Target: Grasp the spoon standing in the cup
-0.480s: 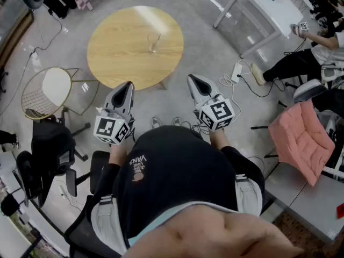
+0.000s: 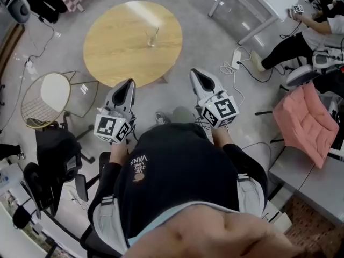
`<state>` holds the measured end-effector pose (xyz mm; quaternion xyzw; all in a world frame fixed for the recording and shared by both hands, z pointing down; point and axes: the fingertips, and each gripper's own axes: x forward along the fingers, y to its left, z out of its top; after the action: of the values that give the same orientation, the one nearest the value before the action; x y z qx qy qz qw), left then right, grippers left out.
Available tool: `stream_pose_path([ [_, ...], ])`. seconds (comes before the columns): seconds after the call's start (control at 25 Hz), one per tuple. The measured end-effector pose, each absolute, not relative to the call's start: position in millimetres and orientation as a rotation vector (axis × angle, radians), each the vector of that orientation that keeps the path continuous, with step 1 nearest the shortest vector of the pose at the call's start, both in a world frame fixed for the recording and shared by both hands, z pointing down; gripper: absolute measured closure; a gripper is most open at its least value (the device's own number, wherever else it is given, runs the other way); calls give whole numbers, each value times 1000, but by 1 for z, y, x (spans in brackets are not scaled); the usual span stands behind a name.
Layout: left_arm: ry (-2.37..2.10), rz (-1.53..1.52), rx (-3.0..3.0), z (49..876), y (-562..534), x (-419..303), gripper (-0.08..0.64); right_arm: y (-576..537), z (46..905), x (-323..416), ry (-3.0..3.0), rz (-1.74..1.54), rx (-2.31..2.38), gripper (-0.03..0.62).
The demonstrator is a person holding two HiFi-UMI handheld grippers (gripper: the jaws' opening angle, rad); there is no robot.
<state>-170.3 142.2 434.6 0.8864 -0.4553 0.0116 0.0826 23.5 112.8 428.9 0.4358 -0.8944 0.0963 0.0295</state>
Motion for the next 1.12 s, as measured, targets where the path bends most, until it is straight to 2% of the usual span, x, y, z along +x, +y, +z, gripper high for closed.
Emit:
stream_pose_path([
  [0.48, -1383, 24, 2634, 435, 117, -153, 557, 84, 430, 46, -2737, 318, 1357, 595],
  [1.12, -1622, 36, 2519, 437, 37, -102, 557, -16, 438, 74, -2831, 339, 1052, 595],
])
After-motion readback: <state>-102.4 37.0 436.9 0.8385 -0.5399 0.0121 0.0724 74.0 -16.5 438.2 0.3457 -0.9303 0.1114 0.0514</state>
